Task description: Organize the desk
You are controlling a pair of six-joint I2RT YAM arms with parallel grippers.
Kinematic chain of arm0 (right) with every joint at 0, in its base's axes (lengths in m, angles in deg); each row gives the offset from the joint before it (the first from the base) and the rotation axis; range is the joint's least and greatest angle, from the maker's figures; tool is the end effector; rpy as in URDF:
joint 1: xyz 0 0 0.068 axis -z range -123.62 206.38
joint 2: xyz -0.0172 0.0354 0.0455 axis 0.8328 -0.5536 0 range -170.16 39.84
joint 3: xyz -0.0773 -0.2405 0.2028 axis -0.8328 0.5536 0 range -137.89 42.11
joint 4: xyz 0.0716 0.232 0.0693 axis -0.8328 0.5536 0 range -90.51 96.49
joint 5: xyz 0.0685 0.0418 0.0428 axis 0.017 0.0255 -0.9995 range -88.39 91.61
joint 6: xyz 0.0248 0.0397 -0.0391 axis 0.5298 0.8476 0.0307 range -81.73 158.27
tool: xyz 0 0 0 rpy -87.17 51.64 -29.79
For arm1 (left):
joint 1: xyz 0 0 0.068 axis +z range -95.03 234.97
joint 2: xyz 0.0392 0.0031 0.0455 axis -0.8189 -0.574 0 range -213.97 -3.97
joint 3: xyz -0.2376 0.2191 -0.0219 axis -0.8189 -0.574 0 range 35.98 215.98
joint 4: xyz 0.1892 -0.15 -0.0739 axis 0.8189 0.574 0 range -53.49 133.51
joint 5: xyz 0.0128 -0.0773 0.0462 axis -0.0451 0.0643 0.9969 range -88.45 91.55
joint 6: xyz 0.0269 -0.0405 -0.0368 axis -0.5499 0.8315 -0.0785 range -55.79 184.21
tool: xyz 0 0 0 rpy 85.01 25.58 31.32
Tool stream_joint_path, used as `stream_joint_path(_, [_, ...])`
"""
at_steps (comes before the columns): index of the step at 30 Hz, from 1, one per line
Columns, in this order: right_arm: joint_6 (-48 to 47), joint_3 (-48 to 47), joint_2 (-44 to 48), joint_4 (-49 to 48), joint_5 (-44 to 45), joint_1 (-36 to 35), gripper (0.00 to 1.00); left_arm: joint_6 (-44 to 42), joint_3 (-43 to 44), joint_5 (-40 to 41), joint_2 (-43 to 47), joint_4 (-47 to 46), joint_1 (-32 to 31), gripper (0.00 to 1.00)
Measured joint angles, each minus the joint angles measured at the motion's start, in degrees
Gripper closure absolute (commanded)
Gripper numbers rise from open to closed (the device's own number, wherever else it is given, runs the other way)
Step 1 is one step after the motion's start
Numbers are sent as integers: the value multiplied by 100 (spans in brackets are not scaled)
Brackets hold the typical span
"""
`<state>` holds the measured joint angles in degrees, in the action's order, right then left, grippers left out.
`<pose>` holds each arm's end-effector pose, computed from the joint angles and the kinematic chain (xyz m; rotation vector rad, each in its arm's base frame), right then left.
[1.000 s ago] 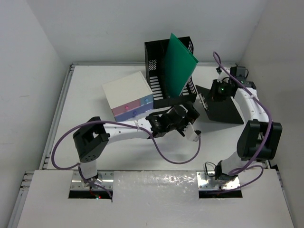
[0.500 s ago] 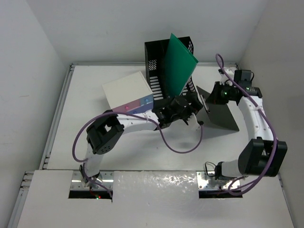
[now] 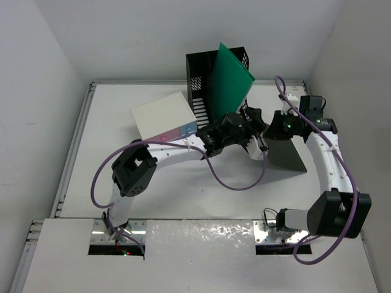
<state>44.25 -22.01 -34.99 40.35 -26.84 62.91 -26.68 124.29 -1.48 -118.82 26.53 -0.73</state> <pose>0.2513 -0.0068 0.3449 0.0506 2.4146 0.6057 0.2826 -0.4186 0.3152 1.8074 0.5038 0.3758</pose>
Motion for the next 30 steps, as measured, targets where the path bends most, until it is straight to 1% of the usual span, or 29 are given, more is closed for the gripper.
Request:
stream_joint_path(2, [-17,48,52,-7,0,-39,100,46,144,-118,-46,195,0,11])
stream_joint_path(4, [-31,70,87,2,-7,-83,100,83,225,-236,-66,433,0,17])
stream_joint_path(5, [-39,72,96,0,-9,-107,100,92,249,-289,-70,555,0,21])
stream_joint_path(6, [-44,70,103,0,-13,-118,100,101,282,-345,-79,695,0,31])
stream_joint_path(8, [-59,74,125,2,-17,-146,100,142,407,-437,-136,973,0,41])
stream_joint_path(13, [-81,138,291,-4,-116,-170,100,114,525,-573,-188,1351,11,52])
stream_joint_path(15, [-76,197,352,-35,-232,-175,100,116,525,-595,-190,1460,15,62])
stream_joint_path(16, [-76,251,385,-63,-286,-179,100,111,525,-595,-190,1497,15,71])
stream_joint_path(17, [-76,304,409,-72,-330,-179,100,122,525,-588,-190,1528,15,99])
stream_joint_path(21, [-74,391,520,-81,-459,-179,100,201,525,-557,-190,1731,13,100])
stream_joint_path(22, [-74,363,568,-35,-461,-179,97,245,525,-551,-190,1764,15,100])
stream_joint_path(23, [-74,282,601,66,-422,-179,89,271,529,-542,-190,1781,15,100])
stream_joint_path(24, [-87,116,616,223,-308,-179,77,313,579,-540,-190,1884,20,100])
stream_joint_path(25, [-96,-103,621,391,-188,-179,56,396,649,-560,-190,2037,31,100])
stream_joint_path(26, [-105,-426,614,579,-26,-177,47,457,748,-605,-190,2192,44,100])
stream_joint_path(28, [-212,-1207,614,894,385,-175,34,713,1016,-752,-190,2518,103,100])
stream_joint_path(30, [-343,-2140,595,1156,761,-175,28,1036,1357,-981,-179,2787,210,100])
